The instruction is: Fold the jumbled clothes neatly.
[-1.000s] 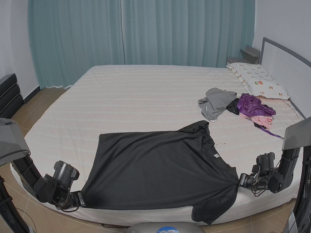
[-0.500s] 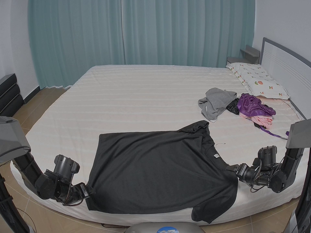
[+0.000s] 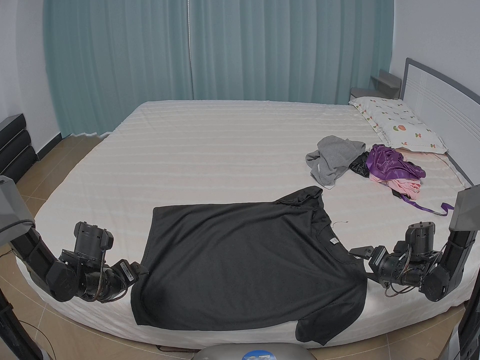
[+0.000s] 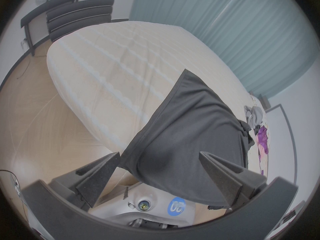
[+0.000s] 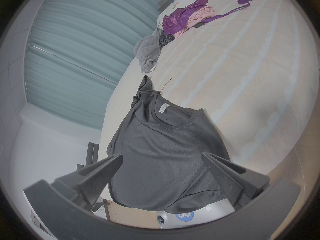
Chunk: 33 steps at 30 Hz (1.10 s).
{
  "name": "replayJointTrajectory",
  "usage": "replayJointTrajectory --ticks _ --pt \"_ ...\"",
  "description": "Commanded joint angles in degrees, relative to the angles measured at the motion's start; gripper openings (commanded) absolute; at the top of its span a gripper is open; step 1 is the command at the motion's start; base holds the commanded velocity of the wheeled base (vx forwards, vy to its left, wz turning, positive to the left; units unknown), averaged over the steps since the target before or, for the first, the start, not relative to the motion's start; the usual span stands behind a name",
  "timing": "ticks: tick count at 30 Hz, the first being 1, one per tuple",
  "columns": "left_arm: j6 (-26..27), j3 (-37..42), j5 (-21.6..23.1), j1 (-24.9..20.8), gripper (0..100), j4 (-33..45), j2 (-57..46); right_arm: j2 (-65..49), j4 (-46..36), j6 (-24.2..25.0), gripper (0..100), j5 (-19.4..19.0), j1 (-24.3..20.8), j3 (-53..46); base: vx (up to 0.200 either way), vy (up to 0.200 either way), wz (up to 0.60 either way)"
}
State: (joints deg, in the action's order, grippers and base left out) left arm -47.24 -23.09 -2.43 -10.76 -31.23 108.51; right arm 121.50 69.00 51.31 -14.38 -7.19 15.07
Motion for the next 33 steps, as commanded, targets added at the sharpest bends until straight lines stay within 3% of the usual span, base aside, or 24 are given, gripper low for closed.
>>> replayJointTrajectory --ticks 1,4,13,25,33 --pt "-1.01 -0.82 0.05 0.13 100 -0.14 0.04 -0.30 0.17 0.02 100 -0.03 -0.01 -0.39 0.000 0.000 0.00" --pt "-1.01 -0.47 0.05 0.13 100 -0.32 0.12 -0.04 0.17 0.11 100 -0.03 -0.01 -0.48 0.000 0.000 0.00" --pt "-1.10 -0.38 0.14 0.13 100 -0.32 0.04 0.14 0.26 0.11 100 -0.03 -0.10 -0.74 0.000 0.200 0.00" --pt "-1.19 -0.64 -0.04 -0.31 100 -0.14 0.12 0.31 0.26 -0.07 100 0.06 -0.45 -0.65 0.000 0.000 0.00" --pt "-1.28 -0.82 0.05 -0.49 100 -0.32 -0.32 0.40 0.35 -0.25 100 0.15 -0.54 -0.65 0.200 0.000 0.00"
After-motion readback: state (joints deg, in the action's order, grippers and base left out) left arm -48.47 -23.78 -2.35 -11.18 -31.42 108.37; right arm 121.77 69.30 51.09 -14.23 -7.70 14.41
